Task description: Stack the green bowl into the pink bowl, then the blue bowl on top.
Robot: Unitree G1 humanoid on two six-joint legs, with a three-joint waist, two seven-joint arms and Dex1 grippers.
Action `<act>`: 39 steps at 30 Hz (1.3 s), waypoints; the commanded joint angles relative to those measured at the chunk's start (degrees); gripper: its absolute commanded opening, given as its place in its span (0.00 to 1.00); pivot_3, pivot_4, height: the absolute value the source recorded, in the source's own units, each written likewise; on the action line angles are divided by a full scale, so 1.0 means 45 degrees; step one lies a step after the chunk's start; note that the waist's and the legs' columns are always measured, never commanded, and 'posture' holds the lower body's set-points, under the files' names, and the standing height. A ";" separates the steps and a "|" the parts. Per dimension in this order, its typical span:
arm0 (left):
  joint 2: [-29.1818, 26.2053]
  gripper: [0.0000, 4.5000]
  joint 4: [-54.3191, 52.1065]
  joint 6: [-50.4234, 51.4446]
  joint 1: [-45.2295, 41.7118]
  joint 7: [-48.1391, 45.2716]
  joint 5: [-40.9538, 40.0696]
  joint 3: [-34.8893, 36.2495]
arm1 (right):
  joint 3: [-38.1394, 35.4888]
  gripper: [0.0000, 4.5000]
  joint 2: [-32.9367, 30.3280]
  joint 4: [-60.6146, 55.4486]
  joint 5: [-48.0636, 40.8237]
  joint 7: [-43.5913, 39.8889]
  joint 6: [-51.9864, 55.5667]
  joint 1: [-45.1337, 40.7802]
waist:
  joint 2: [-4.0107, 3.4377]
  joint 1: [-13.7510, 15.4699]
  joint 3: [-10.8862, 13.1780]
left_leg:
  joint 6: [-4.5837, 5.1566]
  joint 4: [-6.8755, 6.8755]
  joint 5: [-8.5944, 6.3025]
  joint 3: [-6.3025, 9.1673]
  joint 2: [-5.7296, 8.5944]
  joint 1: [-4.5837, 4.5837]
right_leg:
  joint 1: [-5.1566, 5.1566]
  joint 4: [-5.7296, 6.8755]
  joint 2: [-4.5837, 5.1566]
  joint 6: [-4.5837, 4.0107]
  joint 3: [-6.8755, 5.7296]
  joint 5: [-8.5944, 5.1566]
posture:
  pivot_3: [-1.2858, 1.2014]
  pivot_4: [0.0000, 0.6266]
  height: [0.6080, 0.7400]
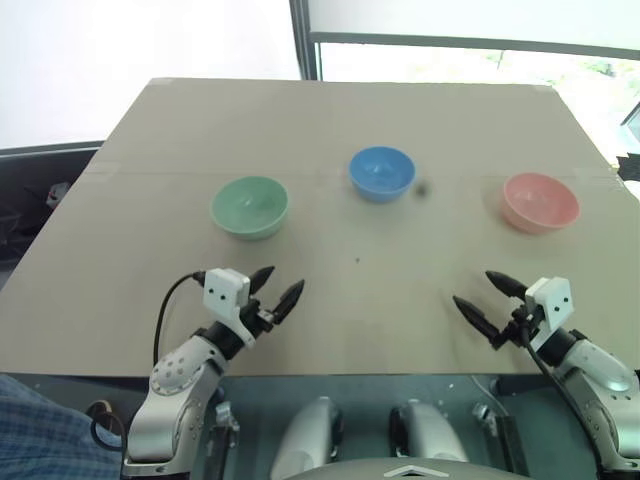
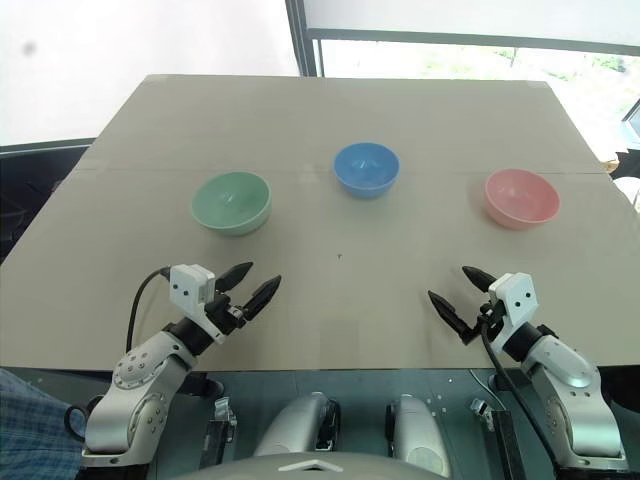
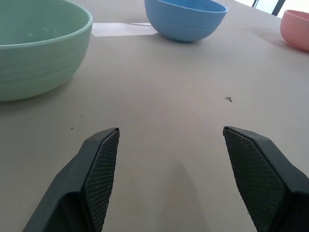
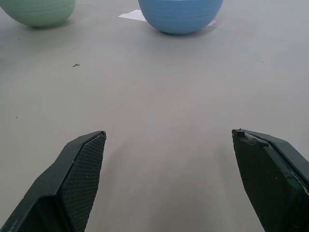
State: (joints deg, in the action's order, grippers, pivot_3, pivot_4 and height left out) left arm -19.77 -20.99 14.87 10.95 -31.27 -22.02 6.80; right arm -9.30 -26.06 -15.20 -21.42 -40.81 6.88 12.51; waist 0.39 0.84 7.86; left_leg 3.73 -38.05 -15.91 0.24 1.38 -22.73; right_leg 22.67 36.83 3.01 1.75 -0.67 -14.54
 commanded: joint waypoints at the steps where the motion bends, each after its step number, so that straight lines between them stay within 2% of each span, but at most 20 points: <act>1: -0.0044 0.81 -0.0629 -0.0369 0.0071 -0.0211 -0.0360 0.0224 | -0.0270 0.97 -0.0114 -0.0031 -0.0127 -0.0142 -0.0418 -0.0097 | 0.0000 -0.0001 0.0000 | 0.0000 -0.0001 0.0000 0.0000 0.0000 0.0000 | 0.0000 0.0000 0.0000 0.0000 0.0000 0.0000 | 0.52 0.24 1.00; 27: -0.0070 0.81 -0.0393 -0.0600 -0.0303 -0.1069 -0.1135 -0.0002 | -0.0201 0.97 -0.0271 0.0161 0.0281 0.0082 -0.0546 -0.0388 | -0.0003 -0.0001 -0.0002 | 0.0001 -0.0012 0.0001 0.0000 0.0001 0.0002 | -0.0007 0.0002 -0.0003 0.0002 -0.0004 0.0001 | 0.52 0.24 1.00; 31: -0.0094 0.81 -0.0581 -0.0508 -0.0489 -0.1576 -0.1775 -0.0016 | -0.0661 0.97 -0.0866 0.0299 -0.0112 0.0413 0.0889 -0.0983 | -0.0007 -0.0002 -0.0001 | 0.0000 -0.0017 0.0002 0.0000 0.0001 0.0003 | -0.0008 0.0003 -0.0004 0.0002 -0.0005 0.0002 | 0.52 0.24 1.00; 34: -0.0171 0.81 -0.0996 -0.0168 -0.0571 -0.2398 -0.2956 -0.0096 | -0.0570 0.97 -0.1980 0.0875 0.0511 -0.0022 0.0921 -0.1739 | -0.0009 -0.0003 -0.0004 | 0.0001 -0.0034 0.0001 0.0000 0.0001 0.0002 | -0.0013 0.0006 -0.0003 0.0002 -0.0005 0.0001 | 0.52 0.24 1.00; 39: -0.0552 0.81 -0.1205 -0.0244 -0.0837 -0.3803 -0.3720 -0.0477 | 0.0201 0.97 -0.3679 0.1700 0.1584 -0.0449 0.1708 -0.3801 | -0.0035 -0.0018 -0.0002 | 0.0002 -0.0044 0.0004 -0.0004 0.0002 0.0002 | -0.0018 0.0006 -0.0006 0.0000 -0.0009 0.0000 | 0.52 0.24 1.00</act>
State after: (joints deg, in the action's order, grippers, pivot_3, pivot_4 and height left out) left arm -21.46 -23.52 14.38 7.70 -46.13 -37.04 5.24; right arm -9.11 -41.37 -7.28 -15.23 -42.15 13.41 -2.63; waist 0.23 0.76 7.85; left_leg 3.74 -38.25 -15.89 0.23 1.37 -22.72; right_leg 22.56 36.86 2.95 1.75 -0.72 -14.54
